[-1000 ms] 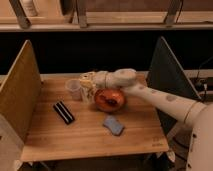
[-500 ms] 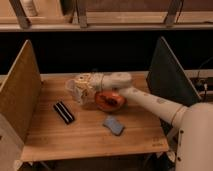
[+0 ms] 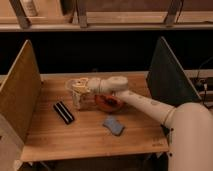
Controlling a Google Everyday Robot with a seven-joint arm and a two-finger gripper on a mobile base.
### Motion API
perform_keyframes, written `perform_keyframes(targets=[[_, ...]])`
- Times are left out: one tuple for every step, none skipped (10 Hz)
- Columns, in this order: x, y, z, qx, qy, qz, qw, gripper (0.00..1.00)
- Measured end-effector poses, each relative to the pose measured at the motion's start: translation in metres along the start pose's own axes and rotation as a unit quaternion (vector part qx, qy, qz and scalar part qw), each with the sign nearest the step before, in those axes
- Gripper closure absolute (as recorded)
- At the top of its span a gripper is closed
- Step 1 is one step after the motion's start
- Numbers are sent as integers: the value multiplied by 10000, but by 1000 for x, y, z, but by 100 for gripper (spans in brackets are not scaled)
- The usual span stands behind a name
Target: Stand the bottle upright
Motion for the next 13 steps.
perform_keyframes(targets=[[-3,1,0,-17,-37,12,10000,85],[-6,3,0,-31,-84,24,10000,76],[-7,3,0,-40,-122,21,9999,66],[-8,3,0,-47,-156,23,9999,55],[-8,2,0,-50,-173,23,9998,48],[-7,2,0,-56,-184,53,9998,38],[-7,2,1,-53,-185,70,9998,36],[-6,1,1,-49,-182,81,9998,36],[-4,0,1,-32,-174,83,9998,36],[-2,-2,2,-5,-164,81,9998,36],[-2,-3,3,15,-161,82,9998,36],[-1,-4,4,42,-158,82,9998,36],[0,-5,5,66,-157,86,9998,36]])
